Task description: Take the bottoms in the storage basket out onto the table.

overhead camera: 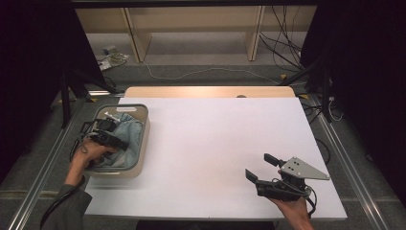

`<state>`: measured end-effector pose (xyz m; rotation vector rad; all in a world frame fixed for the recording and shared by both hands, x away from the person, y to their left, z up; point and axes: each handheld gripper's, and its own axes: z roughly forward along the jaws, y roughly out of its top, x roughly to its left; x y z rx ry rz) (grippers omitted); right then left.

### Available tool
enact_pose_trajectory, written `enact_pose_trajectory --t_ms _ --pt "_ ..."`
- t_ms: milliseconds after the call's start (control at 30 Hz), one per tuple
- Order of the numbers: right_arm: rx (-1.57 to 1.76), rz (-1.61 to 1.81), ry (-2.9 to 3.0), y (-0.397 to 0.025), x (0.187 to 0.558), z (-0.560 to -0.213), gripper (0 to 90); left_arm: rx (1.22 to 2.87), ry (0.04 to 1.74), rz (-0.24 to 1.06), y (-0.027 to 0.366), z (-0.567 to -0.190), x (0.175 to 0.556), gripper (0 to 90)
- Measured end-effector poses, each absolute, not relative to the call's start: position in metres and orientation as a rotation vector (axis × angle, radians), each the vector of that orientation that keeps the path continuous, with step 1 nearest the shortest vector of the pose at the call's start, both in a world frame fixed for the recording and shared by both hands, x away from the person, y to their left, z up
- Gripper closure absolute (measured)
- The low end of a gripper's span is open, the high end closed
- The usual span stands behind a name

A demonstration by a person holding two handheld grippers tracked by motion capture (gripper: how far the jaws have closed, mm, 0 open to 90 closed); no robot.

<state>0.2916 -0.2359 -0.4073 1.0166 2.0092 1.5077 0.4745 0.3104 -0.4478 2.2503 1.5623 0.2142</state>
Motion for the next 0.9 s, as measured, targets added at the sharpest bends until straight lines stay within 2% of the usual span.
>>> enact_pose_trajectory --t_ms 167,467,900 --pt "1.011 1.509 2.013 -0.236 0.291 -0.407 17.9 2.211 1.55 0.184 0.316 -0.444 0.472 56.6" --pt "1.013 1.514 2.006 -0.236 0.291 -0.406 18.0 2.099 1.509 0.12 0.329 -0.434 0.468 57.7" --pt "1.017 1.512 2.004 -0.236 0.291 -0.406 18.1 1.998 1.465 0.122 0.338 -0.413 0.462 58.1"
